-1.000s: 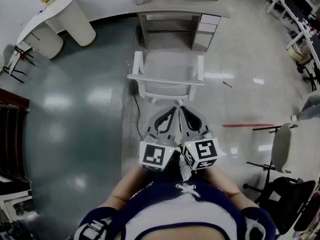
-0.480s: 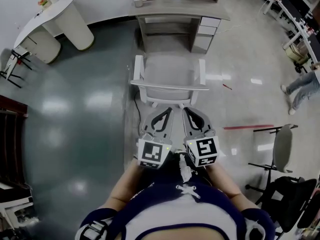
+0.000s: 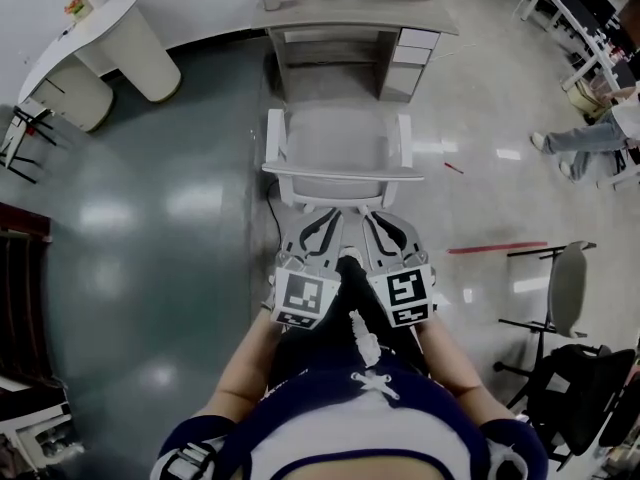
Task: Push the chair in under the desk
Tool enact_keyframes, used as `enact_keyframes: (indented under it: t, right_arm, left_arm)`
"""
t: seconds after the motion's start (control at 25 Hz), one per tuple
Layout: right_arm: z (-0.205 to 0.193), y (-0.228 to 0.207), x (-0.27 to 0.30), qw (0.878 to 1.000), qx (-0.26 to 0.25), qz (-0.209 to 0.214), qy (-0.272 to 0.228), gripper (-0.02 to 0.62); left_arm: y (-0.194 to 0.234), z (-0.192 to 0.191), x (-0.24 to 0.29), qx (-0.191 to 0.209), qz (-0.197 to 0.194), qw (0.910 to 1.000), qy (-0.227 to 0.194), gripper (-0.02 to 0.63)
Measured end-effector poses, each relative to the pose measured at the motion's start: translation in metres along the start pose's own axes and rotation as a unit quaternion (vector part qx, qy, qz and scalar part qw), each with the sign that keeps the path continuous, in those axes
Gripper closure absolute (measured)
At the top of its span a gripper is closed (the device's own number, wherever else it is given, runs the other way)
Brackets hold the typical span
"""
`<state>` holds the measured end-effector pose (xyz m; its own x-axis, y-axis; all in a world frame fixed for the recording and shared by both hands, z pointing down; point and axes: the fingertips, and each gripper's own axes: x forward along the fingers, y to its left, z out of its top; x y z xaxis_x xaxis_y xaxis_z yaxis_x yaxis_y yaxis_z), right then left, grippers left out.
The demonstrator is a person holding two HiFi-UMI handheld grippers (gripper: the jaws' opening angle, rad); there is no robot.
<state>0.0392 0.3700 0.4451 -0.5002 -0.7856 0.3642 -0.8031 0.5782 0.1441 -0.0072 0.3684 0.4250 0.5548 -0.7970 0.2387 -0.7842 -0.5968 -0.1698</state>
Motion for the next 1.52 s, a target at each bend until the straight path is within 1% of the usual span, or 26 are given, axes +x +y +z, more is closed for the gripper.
enact_keyframes:
  t: [0.12,0.28,0.48,0.64,0.84,1.0,1.08,1.2,1.32,1.4,1.52]
  right_arm:
    - [-0.004,-0.002,0.008,1.000,-0.003,0.004,0.007,0.583]
    - [-0.015,-0.007,0.019,1.000,-0.010,0.008,0.024,0.583]
    - [-0.024,-0.013,0.038,0.998,-0.035,0.013,0.040,0.583]
    - [-0.031,-0.016,0.057,0.997,-0.049,0.022,0.055,0.583]
    - [-0.040,-0.023,0.079,0.993,-0.078,0.028,0.082,0.583]
    - [-0.047,-0.030,0.095,0.992,-0.076,0.034,0.097,0.581]
    - [-0.050,-0.034,0.102,0.991,-0.077,0.038,0.105,0.572]
    - [-0.056,-0.038,0.114,0.988,-0.085,0.048,0.122,0.513]
    - [-0.065,-0.042,0.124,0.984,-0.107,0.047,0.136,0.496]
    - [-0.074,-0.041,0.131,0.978,-0.135,0.052,0.150,0.489]
    - [-0.092,-0.039,0.142,0.966,-0.176,0.066,0.179,0.464]
  left_arm:
    - [0.003,-0.010,0.008,0.008,0.000,0.9999,0.012,0.595]
    - [-0.001,-0.025,0.019,0.020,-0.010,0.9991,0.035,0.595]
    - [0.000,-0.034,0.035,0.030,-0.026,0.9980,0.048,0.593]
    - [0.008,-0.043,0.049,0.045,-0.040,0.9960,0.066,0.543]
    - [0.024,-0.062,0.067,0.054,-0.040,0.9931,0.096,0.515]
    - [0.036,-0.071,0.080,0.066,-0.042,0.9904,0.114,0.492]
    - [0.039,-0.076,0.086,0.078,-0.044,0.9883,0.123,0.478]
    - [0.044,-0.084,0.094,0.098,-0.048,0.9843,0.139,0.465]
    - [0.048,-0.096,0.103,0.126,-0.056,0.9781,0.156,0.451]
    - [0.051,-0.105,0.109,0.149,-0.063,0.9723,0.168,0.442]
    - [0.052,-0.122,0.117,0.175,-0.080,0.9627,0.190,0.423]
